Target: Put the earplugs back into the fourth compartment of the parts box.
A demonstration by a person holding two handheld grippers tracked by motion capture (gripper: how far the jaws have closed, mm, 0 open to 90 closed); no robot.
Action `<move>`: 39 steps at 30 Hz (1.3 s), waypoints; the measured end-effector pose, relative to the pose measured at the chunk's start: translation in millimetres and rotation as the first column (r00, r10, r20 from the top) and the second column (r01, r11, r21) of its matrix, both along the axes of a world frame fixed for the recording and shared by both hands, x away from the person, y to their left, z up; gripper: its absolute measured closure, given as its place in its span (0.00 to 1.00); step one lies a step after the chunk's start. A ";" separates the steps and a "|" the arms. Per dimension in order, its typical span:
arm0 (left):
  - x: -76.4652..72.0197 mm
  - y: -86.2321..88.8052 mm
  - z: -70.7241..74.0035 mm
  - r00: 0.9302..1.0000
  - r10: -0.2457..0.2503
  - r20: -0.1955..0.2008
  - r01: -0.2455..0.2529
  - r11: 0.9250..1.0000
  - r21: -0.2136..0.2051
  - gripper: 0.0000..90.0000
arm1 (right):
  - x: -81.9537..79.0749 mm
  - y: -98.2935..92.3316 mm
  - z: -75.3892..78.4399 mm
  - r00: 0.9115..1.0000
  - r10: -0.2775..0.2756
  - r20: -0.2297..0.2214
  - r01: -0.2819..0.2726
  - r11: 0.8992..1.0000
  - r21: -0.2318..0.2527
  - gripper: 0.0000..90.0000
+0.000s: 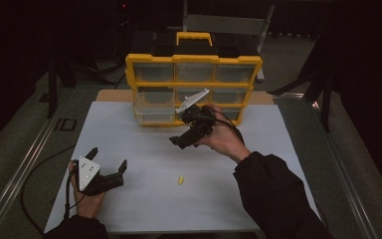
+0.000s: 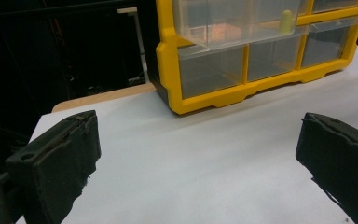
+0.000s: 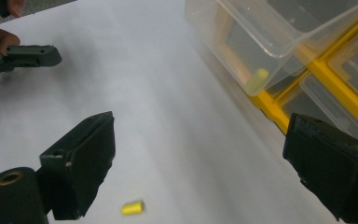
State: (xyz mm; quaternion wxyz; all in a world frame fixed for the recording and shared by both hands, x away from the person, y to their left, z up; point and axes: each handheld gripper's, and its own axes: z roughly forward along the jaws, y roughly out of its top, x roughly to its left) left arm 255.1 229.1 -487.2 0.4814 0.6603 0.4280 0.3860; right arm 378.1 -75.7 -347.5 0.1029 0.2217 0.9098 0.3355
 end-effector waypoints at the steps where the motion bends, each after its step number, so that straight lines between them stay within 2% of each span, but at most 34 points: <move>1: 0.0 -0.1 -0.1 1.000 -0.001 -0.001 0.001 1.000 0.001 0.01 | -0.5 -0.4 -1.1 1.000 0.001 -0.002 -0.001 1.000 0.001 0.10; 15: -0.4 0.1 0.1 1.000 0.000 0.001 0.000 1.000 0.000 0.01 | -8.5 -5.8 -15.0 1.000 0.008 -0.010 -0.008 1.000 0.011 0.10; 39: 0.6 -0.4 -0.7 1.000 0.001 -0.005 -0.001 1.000 0.003 0.01 | -18.9 -6.4 -43.8 1.000 0.016 -0.026 -0.017 0.999 -0.038 0.10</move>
